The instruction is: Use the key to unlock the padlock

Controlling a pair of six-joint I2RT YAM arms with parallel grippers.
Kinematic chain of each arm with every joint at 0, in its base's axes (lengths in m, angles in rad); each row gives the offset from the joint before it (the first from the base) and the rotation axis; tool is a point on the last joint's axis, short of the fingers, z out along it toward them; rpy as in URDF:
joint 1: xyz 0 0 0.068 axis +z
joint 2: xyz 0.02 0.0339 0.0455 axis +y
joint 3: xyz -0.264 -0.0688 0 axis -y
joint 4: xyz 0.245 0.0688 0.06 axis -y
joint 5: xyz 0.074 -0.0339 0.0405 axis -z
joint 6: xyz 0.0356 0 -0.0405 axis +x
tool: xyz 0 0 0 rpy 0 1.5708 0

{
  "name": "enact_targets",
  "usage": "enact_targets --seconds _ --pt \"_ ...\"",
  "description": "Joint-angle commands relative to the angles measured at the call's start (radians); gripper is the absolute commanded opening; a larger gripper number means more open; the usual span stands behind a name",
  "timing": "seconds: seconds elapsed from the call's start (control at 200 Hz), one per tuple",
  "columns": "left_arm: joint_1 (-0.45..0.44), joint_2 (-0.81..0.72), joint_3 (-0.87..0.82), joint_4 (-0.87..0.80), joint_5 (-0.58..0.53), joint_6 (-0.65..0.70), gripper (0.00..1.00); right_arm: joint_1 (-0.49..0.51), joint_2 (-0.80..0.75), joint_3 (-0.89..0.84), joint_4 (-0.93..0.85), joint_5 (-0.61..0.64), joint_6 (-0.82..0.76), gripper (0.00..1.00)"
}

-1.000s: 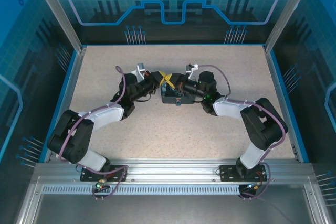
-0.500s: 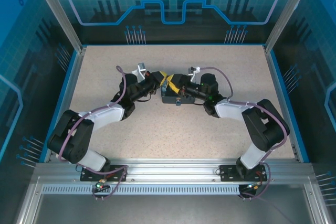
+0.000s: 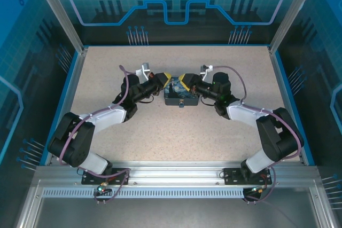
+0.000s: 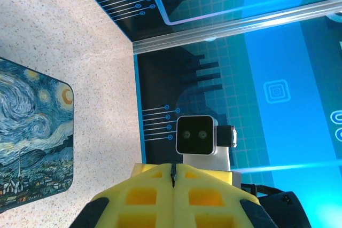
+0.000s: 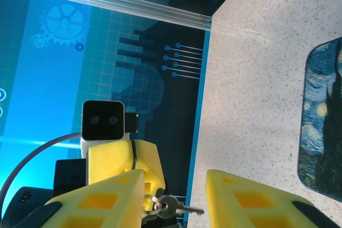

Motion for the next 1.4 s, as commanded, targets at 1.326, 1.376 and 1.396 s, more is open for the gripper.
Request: enact_targets --seconds 1.326,1.376,1.396 --pt "-0.041 -0.118 -0.012 -0.080 -0.200 0.104 0.00 0.106 0.122 0.039 0.203 0.033 0.153 0.22" --pt "-0.043 -0.119 -0.014 -0.078 -0.204 0.101 0.00 0.107 0.130 0.040 0.213 0.033 0.163 0.22" --pt "-0.043 -0.119 -0.015 -0.079 -0.206 0.100 0.00 0.107 0.133 0.041 0.218 0.033 0.166 0.22"
